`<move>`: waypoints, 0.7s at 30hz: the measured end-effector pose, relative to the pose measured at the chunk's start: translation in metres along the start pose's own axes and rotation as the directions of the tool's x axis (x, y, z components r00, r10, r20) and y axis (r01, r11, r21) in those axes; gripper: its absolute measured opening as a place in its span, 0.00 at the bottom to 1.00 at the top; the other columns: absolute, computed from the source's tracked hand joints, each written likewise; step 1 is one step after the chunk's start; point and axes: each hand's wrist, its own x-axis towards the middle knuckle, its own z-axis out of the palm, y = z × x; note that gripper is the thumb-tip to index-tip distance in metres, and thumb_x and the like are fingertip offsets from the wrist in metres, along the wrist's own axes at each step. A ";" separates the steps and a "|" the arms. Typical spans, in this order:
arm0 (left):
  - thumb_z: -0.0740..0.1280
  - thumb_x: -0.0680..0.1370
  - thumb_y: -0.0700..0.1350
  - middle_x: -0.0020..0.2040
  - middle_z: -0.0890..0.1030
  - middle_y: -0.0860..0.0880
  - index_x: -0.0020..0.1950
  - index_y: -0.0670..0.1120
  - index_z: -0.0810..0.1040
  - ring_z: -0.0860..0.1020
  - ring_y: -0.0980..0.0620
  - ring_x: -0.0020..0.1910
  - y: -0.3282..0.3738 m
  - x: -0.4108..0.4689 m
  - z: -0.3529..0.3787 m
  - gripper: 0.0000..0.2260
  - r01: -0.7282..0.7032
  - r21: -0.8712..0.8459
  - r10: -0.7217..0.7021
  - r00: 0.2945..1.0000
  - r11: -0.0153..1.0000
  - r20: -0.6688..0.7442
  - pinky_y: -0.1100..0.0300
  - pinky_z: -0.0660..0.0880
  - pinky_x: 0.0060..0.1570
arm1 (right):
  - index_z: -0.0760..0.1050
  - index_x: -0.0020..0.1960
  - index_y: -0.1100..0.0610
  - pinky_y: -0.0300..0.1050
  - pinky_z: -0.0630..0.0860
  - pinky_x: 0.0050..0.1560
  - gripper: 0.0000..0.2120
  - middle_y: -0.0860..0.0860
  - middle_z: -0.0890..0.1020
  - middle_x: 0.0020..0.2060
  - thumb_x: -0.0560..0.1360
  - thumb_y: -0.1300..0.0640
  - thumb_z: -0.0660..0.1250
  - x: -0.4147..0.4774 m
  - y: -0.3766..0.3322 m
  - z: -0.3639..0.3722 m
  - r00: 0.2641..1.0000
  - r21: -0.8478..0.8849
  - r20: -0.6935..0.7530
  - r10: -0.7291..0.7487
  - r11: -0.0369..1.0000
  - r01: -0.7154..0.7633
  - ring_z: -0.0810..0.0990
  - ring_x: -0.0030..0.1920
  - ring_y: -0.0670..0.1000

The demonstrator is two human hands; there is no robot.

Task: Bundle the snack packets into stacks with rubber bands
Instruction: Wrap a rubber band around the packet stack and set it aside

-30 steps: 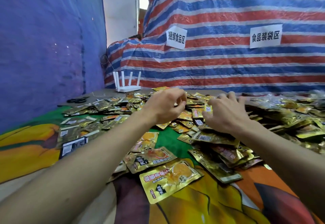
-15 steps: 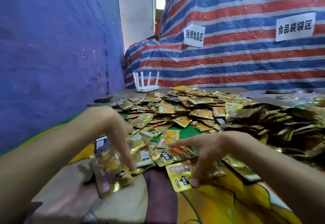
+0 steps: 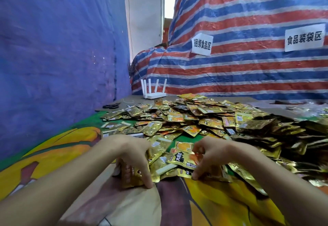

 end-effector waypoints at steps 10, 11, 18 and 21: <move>0.80 0.68 0.47 0.81 0.54 0.51 0.79 0.60 0.57 0.58 0.44 0.78 0.025 0.042 -0.013 0.46 -0.291 -0.171 0.304 0.952 0.941 0.050 0.54 0.63 0.72 | 0.76 0.55 0.52 0.53 0.82 0.55 0.48 0.48 0.80 0.49 0.38 0.33 0.79 0.007 -0.005 -0.005 0.983 0.016 -0.036 0.179 0.984 -0.178 0.81 0.48 0.52; 0.79 0.69 0.45 0.81 0.53 0.52 0.79 0.60 0.57 0.56 0.45 0.79 0.023 0.043 -0.014 0.46 -0.319 -0.294 0.347 0.936 0.901 0.049 0.53 0.60 0.74 | 0.76 0.52 0.53 0.53 0.83 0.53 0.46 0.49 0.82 0.48 0.38 0.34 0.80 0.008 -0.004 -0.005 0.982 0.040 -0.046 0.183 0.983 -0.181 0.82 0.48 0.52; 0.79 0.70 0.46 0.64 0.74 0.48 0.70 0.46 0.72 0.74 0.48 0.59 0.018 0.067 -0.013 0.31 -0.164 -0.416 0.030 0.950 0.894 -0.311 0.53 0.74 0.60 | 0.78 0.48 0.54 0.46 0.83 0.37 0.29 0.51 0.84 0.39 0.53 0.48 0.87 0.006 0.013 0.007 0.935 0.383 -0.279 0.217 0.918 -0.099 0.85 0.37 0.50; 0.81 0.67 0.53 0.55 0.76 0.46 0.66 0.42 0.71 0.77 0.50 0.48 0.024 0.071 -0.014 0.34 -0.028 -0.411 -0.112 0.943 0.911 -0.312 0.58 0.77 0.40 | 0.79 0.46 0.57 0.41 0.78 0.30 0.24 0.50 0.85 0.33 0.58 0.51 0.86 0.005 0.019 0.009 0.908 0.578 -0.356 0.220 0.815 0.030 0.85 0.32 0.49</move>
